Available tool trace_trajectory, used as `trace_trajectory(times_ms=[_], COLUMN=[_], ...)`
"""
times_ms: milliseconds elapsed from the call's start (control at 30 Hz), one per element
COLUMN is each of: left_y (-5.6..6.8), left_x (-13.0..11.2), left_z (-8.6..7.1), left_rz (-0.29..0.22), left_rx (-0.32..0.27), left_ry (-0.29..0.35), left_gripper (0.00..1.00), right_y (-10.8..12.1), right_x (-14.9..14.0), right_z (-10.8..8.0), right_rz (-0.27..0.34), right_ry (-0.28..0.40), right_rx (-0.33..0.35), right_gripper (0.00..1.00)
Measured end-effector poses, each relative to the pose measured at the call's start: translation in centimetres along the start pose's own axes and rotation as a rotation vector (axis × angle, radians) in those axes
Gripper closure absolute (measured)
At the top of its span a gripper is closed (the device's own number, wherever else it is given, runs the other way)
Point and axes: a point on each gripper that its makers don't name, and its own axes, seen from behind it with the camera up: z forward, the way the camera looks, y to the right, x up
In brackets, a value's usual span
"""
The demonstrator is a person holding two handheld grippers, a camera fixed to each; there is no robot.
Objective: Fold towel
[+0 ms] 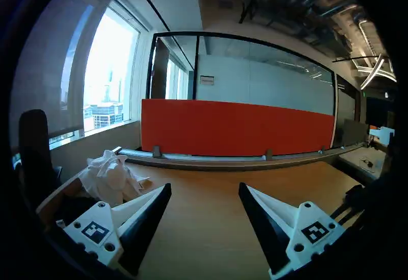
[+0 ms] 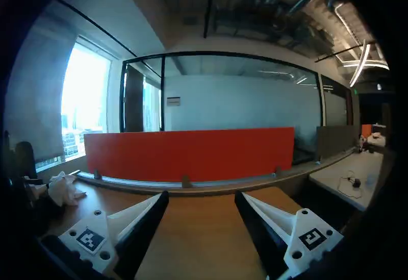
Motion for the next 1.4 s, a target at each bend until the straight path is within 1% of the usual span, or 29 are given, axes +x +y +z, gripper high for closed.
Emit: trace_trajectory(times_ms=[100, 267, 400, 567, 700, 1000, 1267, 1400], left_y=[0.1, 0.0, -0.4, -0.8, -1.1, -1.8, -2.5, -2.8], left_x=[-0.6, -2.0, -3.4, -4.7, -5.9, -8.7, -10.2, -10.8], left_z=[0.0, 0.0, 0.1, 0.1, 0.1, 0.1, 0.3, 0.1], left_rz=[0.016, 0.038, 0.043, 0.046, 0.044, 0.033, 0.024, 0.023], left_rx=[-0.008, -0.005, 0.007, 0.017, 0.021, 0.035, 0.041, 0.043], left_ry=[0.011, 0.035, 0.058, 0.089, 0.116, 0.154, 0.175, 0.179], left_gripper=[0.02, 0.02, 0.02, 0.02, 0.02, 0.02, 0.02, 0.02], right_y=[-0.4, -1.2, -2.1, -2.7, -2.8, -2.2, -2.0, -2.1], right_x=[0.2, -0.6, -1.4, -2.7, -3.5, -5.8, -7.6, -8.3], right_z=[-0.3, -0.5, -0.6, -0.6, -0.6, -0.6, -0.3, -0.2], right_rz=[0.008, 0.01, 0.002, -0.016, -0.028, -0.016, -0.043, -0.041], right_ry=[0.006, 0.005, 0.002, 0.001, 0.007, 0.007, 0.002, -0.003], right_rx=[-0.001, 0.003, 0.017, 0.025, 0.027, 0.009, 0.0, 0.0], right_gripper=[0.0, 0.0, 0.0, 0.0, 0.0, 0.0, 0.0, 0.0])
